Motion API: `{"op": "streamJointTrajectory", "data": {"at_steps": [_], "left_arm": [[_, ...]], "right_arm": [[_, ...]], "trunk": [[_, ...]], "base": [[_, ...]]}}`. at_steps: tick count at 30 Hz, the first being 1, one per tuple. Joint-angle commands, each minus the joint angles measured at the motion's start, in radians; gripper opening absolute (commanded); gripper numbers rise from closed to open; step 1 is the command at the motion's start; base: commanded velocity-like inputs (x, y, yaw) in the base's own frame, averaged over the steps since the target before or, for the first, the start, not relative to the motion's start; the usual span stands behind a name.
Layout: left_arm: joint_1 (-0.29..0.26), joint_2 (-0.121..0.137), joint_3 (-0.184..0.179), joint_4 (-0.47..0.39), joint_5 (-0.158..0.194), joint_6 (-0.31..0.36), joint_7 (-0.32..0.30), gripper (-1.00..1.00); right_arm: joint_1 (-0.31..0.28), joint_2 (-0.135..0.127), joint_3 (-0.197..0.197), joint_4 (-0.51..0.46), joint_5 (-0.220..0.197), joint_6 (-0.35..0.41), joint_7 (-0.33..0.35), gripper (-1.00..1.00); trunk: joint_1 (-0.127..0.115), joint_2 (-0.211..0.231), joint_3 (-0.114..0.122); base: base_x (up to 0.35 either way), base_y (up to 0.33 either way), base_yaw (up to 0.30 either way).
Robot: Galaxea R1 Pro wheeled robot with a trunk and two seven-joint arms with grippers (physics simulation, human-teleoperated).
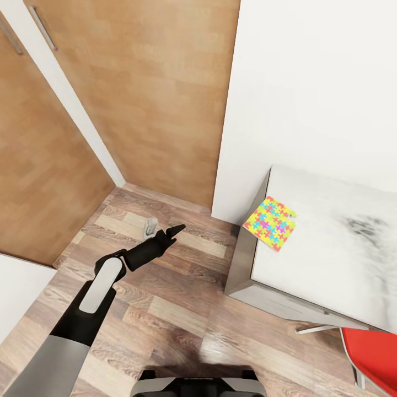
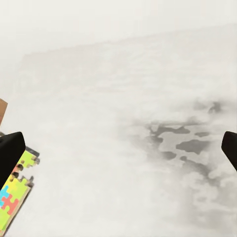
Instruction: Put all the toys in the child's room - the three board games (two on the bed and one on the table), the two jigsaw puzzles on the table, and the tennis ball on the table - inside the toy box on the table in the child's room.
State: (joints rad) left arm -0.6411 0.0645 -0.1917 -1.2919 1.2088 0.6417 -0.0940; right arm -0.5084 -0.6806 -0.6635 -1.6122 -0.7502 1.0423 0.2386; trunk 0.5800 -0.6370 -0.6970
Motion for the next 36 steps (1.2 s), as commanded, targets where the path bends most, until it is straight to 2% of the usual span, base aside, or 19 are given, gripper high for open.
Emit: {"op": "streamJointTrajectory", "data": {"at_steps": [1, 15, 24, 32, 36], "left_arm": [[0.000, 0.000, -0.001, -0.001, 0.001, 0.002, -0.001, 1.00], [0.000, -0.002, -0.003, -0.001, 0.001, 0.001, -0.003, 1.00], [-0.001, -0.002, -0.005, 0.005, -0.001, 0.002, 0.000, 1.00], [-0.004, -0.025, -0.008, 0.056, -0.007, 0.000, 0.004, 1.00], [-0.017, -0.035, -0.023, 0.084, -0.028, -0.003, 0.001, 1.00]], "right_arm": [[-0.001, 0.000, -0.001, 0.000, 0.009, 0.005, 0.011, 1.00], [-0.001, 0.001, -0.003, 0.000, 0.009, 0.005, 0.011, 1.00], [-0.001, 0.001, -0.005, -0.001, 0.009, 0.005, 0.011, 1.00], [-0.001, 0.001, -0.004, -0.001, 0.009, 0.005, 0.011, 1.00], [-0.001, 0.001, -0.005, -0.001, 0.009, 0.005, 0.012, 1.00]], "trunk": [[0.000, -0.001, -0.001], [0.000, -0.001, -0.001], [0.000, -0.001, -0.001], [0.000, -0.001, -0.001], [0.000, -0.001, -0.001]], "base": [[0.000, 0.000, -0.007], [0.006, 0.002, -0.002], [0.169, 0.112, 0.000], [0.170, 0.126, 0.000], [0.061, 0.044, 0.000]]}}
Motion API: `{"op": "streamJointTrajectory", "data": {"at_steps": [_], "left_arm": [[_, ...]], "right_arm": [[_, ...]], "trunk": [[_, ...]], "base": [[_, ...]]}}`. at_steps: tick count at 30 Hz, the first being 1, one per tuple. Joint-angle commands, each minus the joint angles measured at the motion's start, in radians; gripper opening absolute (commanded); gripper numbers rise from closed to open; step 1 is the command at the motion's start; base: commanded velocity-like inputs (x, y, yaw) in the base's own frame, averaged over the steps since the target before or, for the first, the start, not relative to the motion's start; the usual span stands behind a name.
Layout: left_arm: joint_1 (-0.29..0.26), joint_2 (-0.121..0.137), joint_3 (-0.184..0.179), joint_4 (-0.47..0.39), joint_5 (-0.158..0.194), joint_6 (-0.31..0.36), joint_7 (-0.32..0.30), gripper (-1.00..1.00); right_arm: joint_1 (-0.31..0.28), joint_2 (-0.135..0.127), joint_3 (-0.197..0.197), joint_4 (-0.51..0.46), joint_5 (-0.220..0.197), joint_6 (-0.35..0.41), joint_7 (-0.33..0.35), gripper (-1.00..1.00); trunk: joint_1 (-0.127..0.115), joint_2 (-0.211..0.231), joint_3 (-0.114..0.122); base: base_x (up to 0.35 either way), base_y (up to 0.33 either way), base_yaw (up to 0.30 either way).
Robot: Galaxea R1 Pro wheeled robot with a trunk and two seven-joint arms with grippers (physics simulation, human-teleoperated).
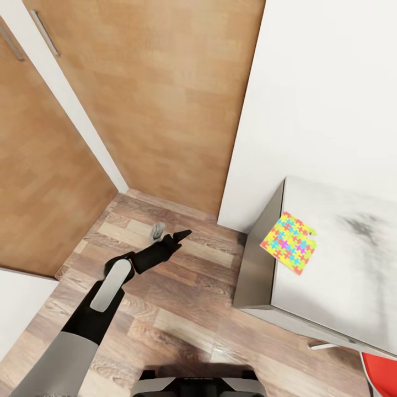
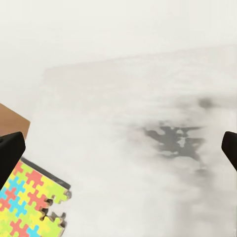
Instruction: Put all the toys in the child's room - the three board games (two on the bed and one on the table), the two jigsaw puzzles on the table, and the tennis ball on the table - inside the toy box on the table in the child's room.
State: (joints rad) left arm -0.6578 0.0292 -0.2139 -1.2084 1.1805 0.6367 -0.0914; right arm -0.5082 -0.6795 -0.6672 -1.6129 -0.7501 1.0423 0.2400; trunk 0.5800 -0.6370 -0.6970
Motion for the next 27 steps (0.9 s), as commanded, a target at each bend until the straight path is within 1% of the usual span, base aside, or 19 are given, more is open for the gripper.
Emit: {"op": "streamJointTrajectory", "data": {"at_steps": [1, 3, 6, 10, 13, 19, 22, 26, 27], "left_arm": [[-0.001, 0.001, -0.001, 0.000, 0.001, 0.002, -0.002, 1.00], [-0.007, -0.002, -0.009, 0.013, -0.011, -0.001, -0.003, 1.00], [-0.011, -0.005, -0.016, 0.031, -0.019, -0.005, -0.005, 1.00], [-0.016, -0.010, -0.022, 0.056, -0.025, -0.008, -0.010, 1.00], [-0.029, -0.018, -0.030, 0.092, -0.031, -0.010, -0.028, 1.00], [-0.041, -0.036, -0.045, 0.122, -0.038, -0.013, -0.047, 1.00], [-0.046, -0.044, -0.051, 0.138, -0.048, -0.014, -0.053, 1.00], [-0.055, -0.055, -0.058, 0.162, -0.073, -0.016, -0.066, 1.00], [-0.055, -0.055, -0.058, 0.162, -0.073, -0.016, -0.066, 1.00]], "right_arm": [[-0.001, 0.000, -0.001, 0.000, 0.009, 0.005, 0.010, 1.00], [-0.001, 0.000, -0.001, 0.000, 0.009, 0.005, 0.010, 1.00], [-0.001, 0.000, -0.001, 0.000, 0.009, 0.005, 0.011, 1.00], [-0.001, 0.000, -0.002, 0.000, 0.009, 0.005, 0.011, 1.00], [-0.001, 0.000, -0.002, 0.000, 0.009, 0.005, 0.010, 1.00], [-0.001, 0.000, -0.002, 0.000, 0.009, 0.005, 0.010, 1.00], [-0.001, -0.001, -0.002, 0.000, 0.009, 0.005, 0.011, 1.00], [-0.001, -0.001, -0.002, 0.000, 0.009, 0.005, 0.010, 1.00], [-0.001, -0.001, -0.002, 0.000, 0.009, 0.005, 0.010, 1.00]], "trunk": [[0.000, -0.001, -0.001], [0.000, -0.001, -0.001], [0.000, -0.001, -0.001], [0.000, -0.001, -0.001], [0.000, -0.001, -0.001], [0.000, -0.001, -0.001], [0.000, -0.001, -0.001], [0.000, -0.001, -0.001], [0.000, -0.001, -0.001]], "base": [[0.042, 0.031, 0.000], [0.030, 0.022, 0.000], [0.022, 0.016, 0.000], [0.013, 0.010, 0.000], [0.007, 0.005, -0.045], [0.003, 0.003, -0.160], [0.002, 0.001, -0.225], [0.001, 0.001, -0.251], [0.001, 0.000, -0.260]]}}
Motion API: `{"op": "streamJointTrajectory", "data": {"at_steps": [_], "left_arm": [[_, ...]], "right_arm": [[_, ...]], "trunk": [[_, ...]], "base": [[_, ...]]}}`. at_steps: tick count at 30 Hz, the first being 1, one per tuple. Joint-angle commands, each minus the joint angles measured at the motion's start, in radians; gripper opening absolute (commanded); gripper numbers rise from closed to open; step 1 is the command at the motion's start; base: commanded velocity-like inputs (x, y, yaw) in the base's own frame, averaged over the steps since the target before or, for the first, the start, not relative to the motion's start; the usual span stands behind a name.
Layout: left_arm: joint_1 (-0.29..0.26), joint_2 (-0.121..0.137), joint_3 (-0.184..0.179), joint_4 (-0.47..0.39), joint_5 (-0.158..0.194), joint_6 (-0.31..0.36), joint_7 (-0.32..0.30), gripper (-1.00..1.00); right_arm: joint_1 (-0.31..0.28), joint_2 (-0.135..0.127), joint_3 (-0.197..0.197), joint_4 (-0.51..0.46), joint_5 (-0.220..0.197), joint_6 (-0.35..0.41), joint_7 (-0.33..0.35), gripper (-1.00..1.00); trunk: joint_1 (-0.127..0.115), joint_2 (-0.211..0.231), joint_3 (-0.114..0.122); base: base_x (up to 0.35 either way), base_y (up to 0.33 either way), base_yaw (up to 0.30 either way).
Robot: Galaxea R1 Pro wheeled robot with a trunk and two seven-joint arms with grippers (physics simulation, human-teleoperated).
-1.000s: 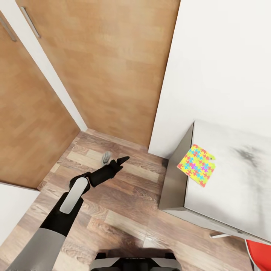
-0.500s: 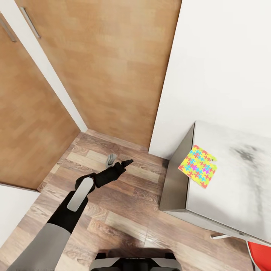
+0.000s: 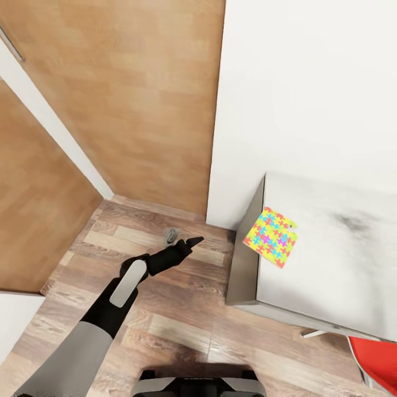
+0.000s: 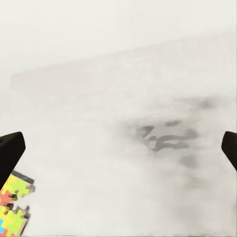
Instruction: Put all the toys in the child's room - the three board games (two on the bed and one on the table), the two jigsaw puzzles on the table, and the tennis ball on the table - inside the toy box on the table in the child's room.
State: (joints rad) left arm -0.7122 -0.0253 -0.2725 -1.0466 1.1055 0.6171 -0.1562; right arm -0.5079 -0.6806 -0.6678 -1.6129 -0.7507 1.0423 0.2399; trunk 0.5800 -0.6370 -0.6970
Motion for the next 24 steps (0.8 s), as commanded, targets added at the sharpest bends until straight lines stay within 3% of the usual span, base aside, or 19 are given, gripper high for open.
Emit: {"op": "streamJointTrajectory", "data": {"at_steps": [1, 13, 24], "left_arm": [[-0.002, -0.002, 0.000, 0.003, -0.002, 0.004, -0.005, 1.00], [-0.007, -0.007, -0.003, 0.016, -0.018, -0.026, -0.043, 1.00], [-0.007, -0.005, -0.003, 0.017, -0.019, -0.034, -0.065, 1.00]], "right_arm": [[-0.001, 0.000, -0.001, 0.000, 0.010, 0.005, 0.010, 1.00], [-0.001, 0.001, -0.001, 0.000, 0.010, 0.005, 0.011, 1.00], [-0.001, 0.001, -0.001, 0.000, 0.010, 0.005, 0.011, 1.00]], "trunk": [[0.000, -0.001, -0.001], [0.000, -0.001, -0.001], [0.000, -0.001, -0.001]], "base": [[0.000, 0.000, -0.265], [0.000, 0.000, -0.270], [0.000, 0.000, -0.099]]}}
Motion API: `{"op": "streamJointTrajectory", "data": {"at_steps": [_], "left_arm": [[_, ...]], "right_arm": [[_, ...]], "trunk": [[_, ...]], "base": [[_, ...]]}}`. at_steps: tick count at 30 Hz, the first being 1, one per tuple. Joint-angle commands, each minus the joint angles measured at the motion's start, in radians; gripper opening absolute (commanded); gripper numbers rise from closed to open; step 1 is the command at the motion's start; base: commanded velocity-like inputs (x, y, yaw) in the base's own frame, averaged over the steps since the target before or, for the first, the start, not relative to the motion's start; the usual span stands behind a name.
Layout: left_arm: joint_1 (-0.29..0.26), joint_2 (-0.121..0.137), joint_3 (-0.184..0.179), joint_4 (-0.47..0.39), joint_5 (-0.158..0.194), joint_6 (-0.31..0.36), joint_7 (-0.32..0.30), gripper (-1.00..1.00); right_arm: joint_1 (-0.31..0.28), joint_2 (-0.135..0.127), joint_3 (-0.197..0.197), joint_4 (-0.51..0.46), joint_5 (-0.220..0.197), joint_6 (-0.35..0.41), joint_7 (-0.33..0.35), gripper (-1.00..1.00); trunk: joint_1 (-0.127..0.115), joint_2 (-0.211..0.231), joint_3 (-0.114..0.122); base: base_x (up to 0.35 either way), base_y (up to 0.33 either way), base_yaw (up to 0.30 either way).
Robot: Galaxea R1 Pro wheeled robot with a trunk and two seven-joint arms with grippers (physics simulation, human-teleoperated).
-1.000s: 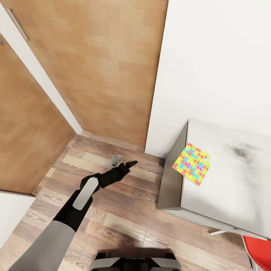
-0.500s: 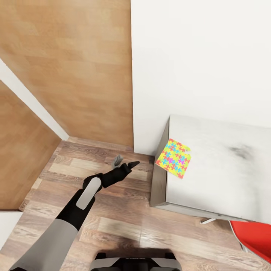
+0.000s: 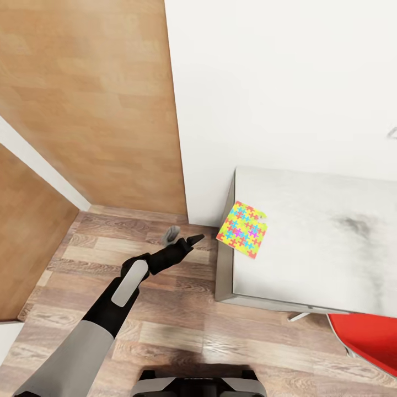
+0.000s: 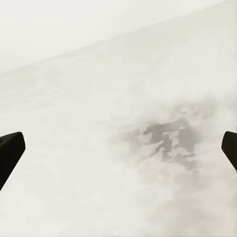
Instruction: Put all the toys in the child's room - the three board games (two on the bed and one on the table), the two jigsaw puzzles on the table, and the tennis ball on the table - inside the toy box on the table in the child's room.
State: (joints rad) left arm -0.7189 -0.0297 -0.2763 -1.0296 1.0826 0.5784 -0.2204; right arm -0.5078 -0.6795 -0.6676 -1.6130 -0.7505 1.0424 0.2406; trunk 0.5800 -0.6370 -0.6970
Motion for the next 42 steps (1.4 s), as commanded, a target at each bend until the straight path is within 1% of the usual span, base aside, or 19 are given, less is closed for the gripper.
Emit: {"op": "streamJointTrajectory", "data": {"at_steps": [1, 33, 36, 42], "left_arm": [[0.000, 0.000, 0.001, 0.000, 0.004, 0.004, -0.002, 1.00], [-0.005, -0.004, -0.004, -0.011, 0.006, 0.004, -0.004, 1.00], [-0.005, -0.004, -0.005, -0.010, 0.004, 0.004, -0.003, 1.00], [-0.002, -0.004, -0.006, -0.009, -0.011, 0.002, -0.003, 1.00]], "right_arm": [[-0.001, 0.000, -0.001, 0.000, 0.010, 0.005, 0.011, 1.00], [0.006, 0.010, -0.001, 0.000, 0.010, 0.005, 0.011, 1.00], [0.006, 0.010, -0.001, 0.000, 0.010, 0.005, 0.011, 1.00], [0.006, 0.011, -0.001, 0.000, 0.010, 0.005, 0.011, 1.00]], "trunk": [[0.000, -0.001, -0.001], [0.000, -0.001, -0.001], [0.000, -0.001, -0.001], [0.000, -0.001, -0.001]], "base": [[0.000, 0.000, -0.030], [0.002, -0.001, -0.006], [0.097, -0.058, 0.000], [0.150, -0.094, 0.000]]}}
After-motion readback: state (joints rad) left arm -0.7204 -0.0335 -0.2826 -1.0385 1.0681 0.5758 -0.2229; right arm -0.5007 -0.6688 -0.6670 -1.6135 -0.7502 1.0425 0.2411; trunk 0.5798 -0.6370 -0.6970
